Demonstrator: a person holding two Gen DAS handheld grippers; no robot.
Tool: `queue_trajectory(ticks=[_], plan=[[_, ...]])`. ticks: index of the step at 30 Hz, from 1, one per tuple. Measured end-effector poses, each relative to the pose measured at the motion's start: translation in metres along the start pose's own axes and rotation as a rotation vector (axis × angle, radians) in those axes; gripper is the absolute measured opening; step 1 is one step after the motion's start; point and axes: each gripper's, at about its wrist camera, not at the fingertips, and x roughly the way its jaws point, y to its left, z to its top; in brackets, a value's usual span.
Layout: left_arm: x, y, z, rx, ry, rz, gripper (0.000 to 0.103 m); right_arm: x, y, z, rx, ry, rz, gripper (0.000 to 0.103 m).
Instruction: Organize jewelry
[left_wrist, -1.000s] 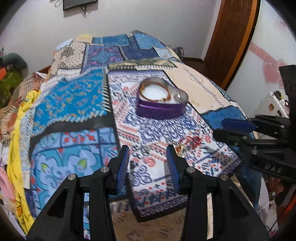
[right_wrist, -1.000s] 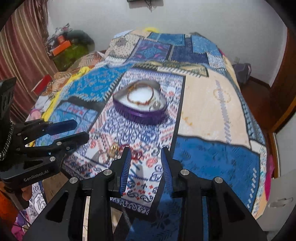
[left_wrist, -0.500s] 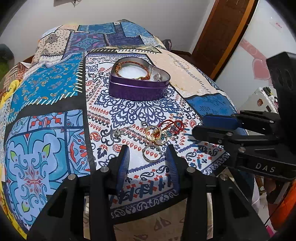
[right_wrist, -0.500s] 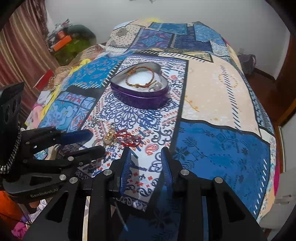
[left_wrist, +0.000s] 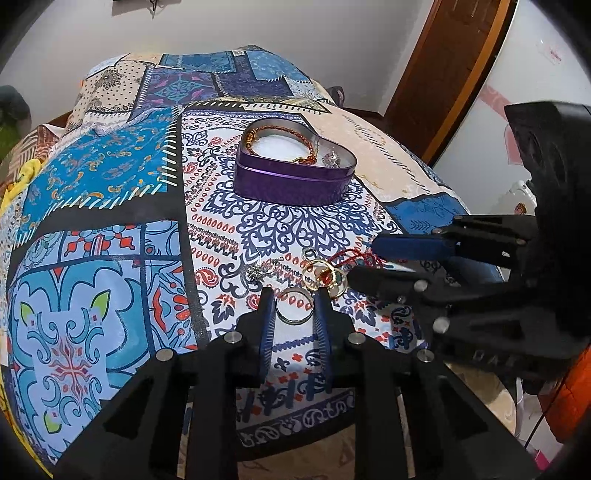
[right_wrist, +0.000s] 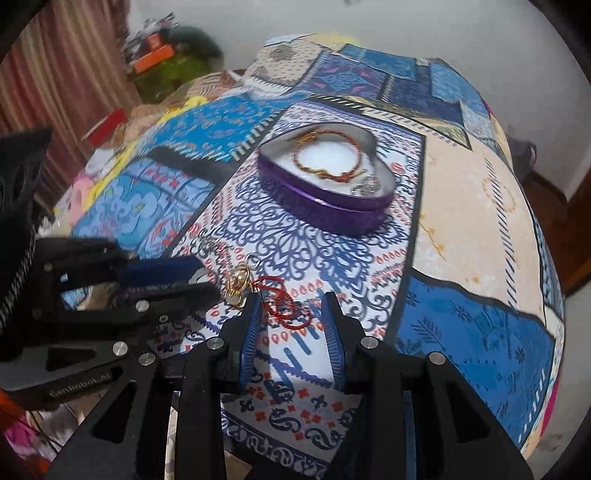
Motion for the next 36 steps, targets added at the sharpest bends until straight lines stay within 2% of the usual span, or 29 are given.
queue_trajectory(ticks=[2, 5, 9, 15, 27, 36], plan=[[0.0, 0.0, 0.0, -0.001, -0.001, 0.0, 0.021, 0.001, 0.002, 0.0, -0.022, -0.003, -0.003, 0.029], [0.0, 0.001, 0.0, -0.005, -0.003, 0.0, 0.021, 0.001, 0.002, 0.0, -0.027, -0.006, 0.01, 0.009], [-0.003, 0.002, 0.002, -0.016, -0.012, 0.002, 0.021, -0.003, -0.005, 0.0, 0.024, -0.028, 0.03, 0.008], [-0.014, 0.005, 0.007, -0.036, -0.037, 0.026, 0.021, -0.019, -0.011, 0.004, 0.08, -0.078, -0.004, 0.008], [-0.057, 0.0, 0.033, -0.022, -0.159, 0.069, 0.021, -0.07, -0.009, 0.018, 0.079, -0.208, -0.064, 0.008], [-0.08, -0.002, 0.051, -0.003, -0.237, 0.09, 0.021, -0.096, -0.01, 0.032, 0.079, -0.294, -0.077, 0.008]])
